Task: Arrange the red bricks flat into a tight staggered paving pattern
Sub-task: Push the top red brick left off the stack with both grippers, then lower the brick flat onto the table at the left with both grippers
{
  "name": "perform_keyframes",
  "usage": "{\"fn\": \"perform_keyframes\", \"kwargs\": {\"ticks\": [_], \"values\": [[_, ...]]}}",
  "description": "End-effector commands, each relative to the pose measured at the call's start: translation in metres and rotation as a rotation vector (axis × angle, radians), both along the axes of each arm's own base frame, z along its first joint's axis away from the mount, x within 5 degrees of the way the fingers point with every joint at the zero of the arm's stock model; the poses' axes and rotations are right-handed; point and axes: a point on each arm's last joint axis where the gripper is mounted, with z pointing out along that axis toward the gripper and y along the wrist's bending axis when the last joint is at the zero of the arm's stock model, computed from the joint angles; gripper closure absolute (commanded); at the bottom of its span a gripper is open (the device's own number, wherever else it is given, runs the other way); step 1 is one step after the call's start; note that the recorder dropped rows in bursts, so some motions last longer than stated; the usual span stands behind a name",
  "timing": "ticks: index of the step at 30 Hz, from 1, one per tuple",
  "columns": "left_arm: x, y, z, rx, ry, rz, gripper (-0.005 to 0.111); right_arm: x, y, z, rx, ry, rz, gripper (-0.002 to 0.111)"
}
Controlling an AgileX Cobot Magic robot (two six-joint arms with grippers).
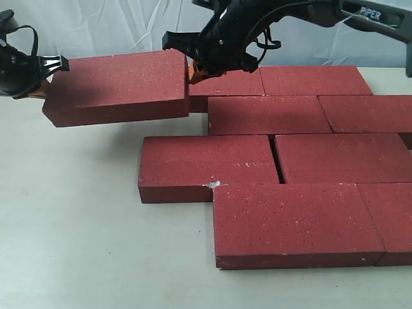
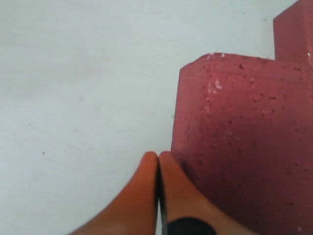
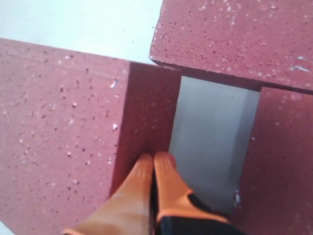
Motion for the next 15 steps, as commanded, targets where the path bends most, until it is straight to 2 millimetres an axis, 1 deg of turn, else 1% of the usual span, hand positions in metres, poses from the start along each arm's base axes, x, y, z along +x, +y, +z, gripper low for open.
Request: {"fn": "perform_keyframes", "kwargs": {"ticks": [1, 4, 7, 11, 15], "values": [[0.008, 0.012, -0.015, -0.008, 0.007, 0.059, 0.107, 0.006, 0.022, -0.009, 0.041, -0.011, 0.021, 0.109], [0.014, 0.014, -0.031, -0.002, 0.033, 0.065, 0.107, 0.010, 0.033, -0.019, 0.041, -0.015, 0.036, 0.109], [0.019, 0.015, -0.041, -0.004, 0.045, 0.074, 0.107, 0.014, 0.040, -0.029, 0.045, -0.015, 0.038, 0.109], [0.024, 0.016, -0.052, 0.004, 0.063, 0.069, 0.107, 0.018, 0.045, -0.045, 0.039, -0.001, 0.038, 0.109], [0.026, 0.017, -0.060, 0.012, 0.075, 0.069, 0.107, 0.019, 0.046, -0.056, 0.033, 0.016, 0.036, 0.109]]}}
